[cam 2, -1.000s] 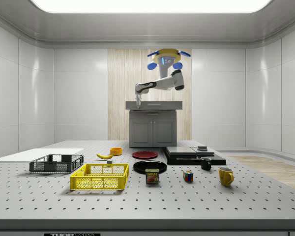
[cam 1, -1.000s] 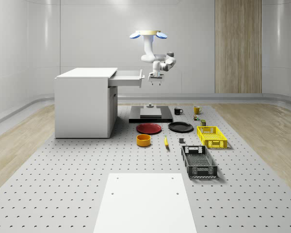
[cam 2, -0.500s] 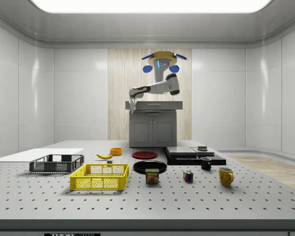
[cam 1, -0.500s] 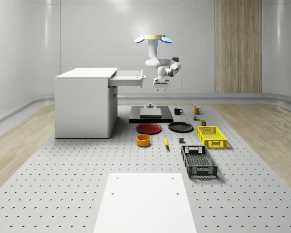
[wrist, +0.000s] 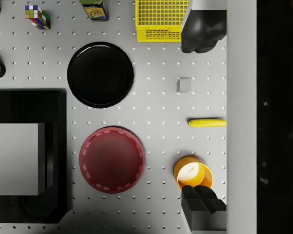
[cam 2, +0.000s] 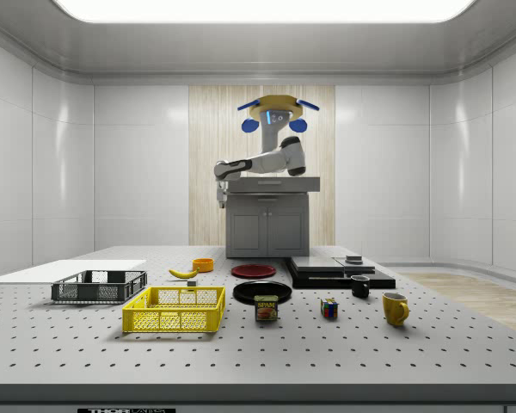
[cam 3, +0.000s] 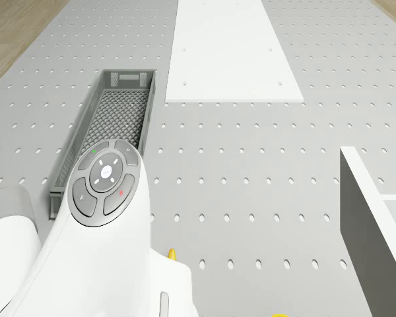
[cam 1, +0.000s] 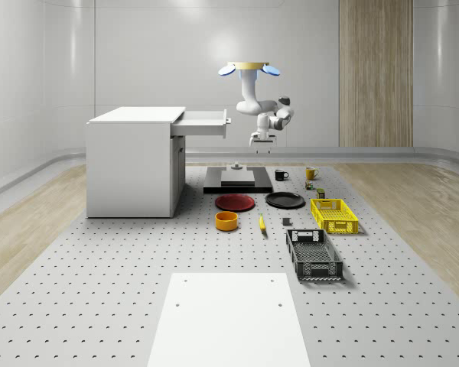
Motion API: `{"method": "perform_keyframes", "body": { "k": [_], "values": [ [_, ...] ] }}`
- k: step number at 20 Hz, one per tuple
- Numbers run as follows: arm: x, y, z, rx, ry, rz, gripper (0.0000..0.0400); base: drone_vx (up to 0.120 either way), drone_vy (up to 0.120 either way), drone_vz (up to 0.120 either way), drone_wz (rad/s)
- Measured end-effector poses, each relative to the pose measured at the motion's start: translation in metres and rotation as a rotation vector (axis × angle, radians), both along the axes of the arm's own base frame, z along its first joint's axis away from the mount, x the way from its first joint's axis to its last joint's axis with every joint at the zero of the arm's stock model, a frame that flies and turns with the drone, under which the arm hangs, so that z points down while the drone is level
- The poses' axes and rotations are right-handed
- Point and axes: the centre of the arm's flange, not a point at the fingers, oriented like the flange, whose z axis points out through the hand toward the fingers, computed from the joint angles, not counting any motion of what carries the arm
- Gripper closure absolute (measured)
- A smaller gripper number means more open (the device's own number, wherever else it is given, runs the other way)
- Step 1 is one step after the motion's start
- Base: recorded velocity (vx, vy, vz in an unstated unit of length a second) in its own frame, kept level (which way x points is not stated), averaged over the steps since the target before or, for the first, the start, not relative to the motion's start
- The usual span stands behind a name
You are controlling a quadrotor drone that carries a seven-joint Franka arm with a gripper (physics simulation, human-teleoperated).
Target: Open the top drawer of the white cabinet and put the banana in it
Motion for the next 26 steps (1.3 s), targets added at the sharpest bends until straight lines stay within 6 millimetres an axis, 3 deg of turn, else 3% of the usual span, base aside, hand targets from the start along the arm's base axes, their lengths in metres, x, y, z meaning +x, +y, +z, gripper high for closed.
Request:
{"method": "perform_keyframes", "body": {
  "k": [14,17,21,26],
  "values": [
    [0.0,0.0,0.0,0.0,0.0,0.0,0.0,0.12,0.12,-0.12,0.0],
    [0.0,0.0,0.0,0.0,0.0,0.0,0.0,0.12,0.12,-0.013,0.0],
    [0.0,0.0,0.0,0.0,0.0,0.0,0.0,0.12,0.03,0.0,0.0],
    [0.0,0.0,0.0,0.0,0.0,0.0,0.0,0.12,0.0,-0.112,0.0]
  ]
}}
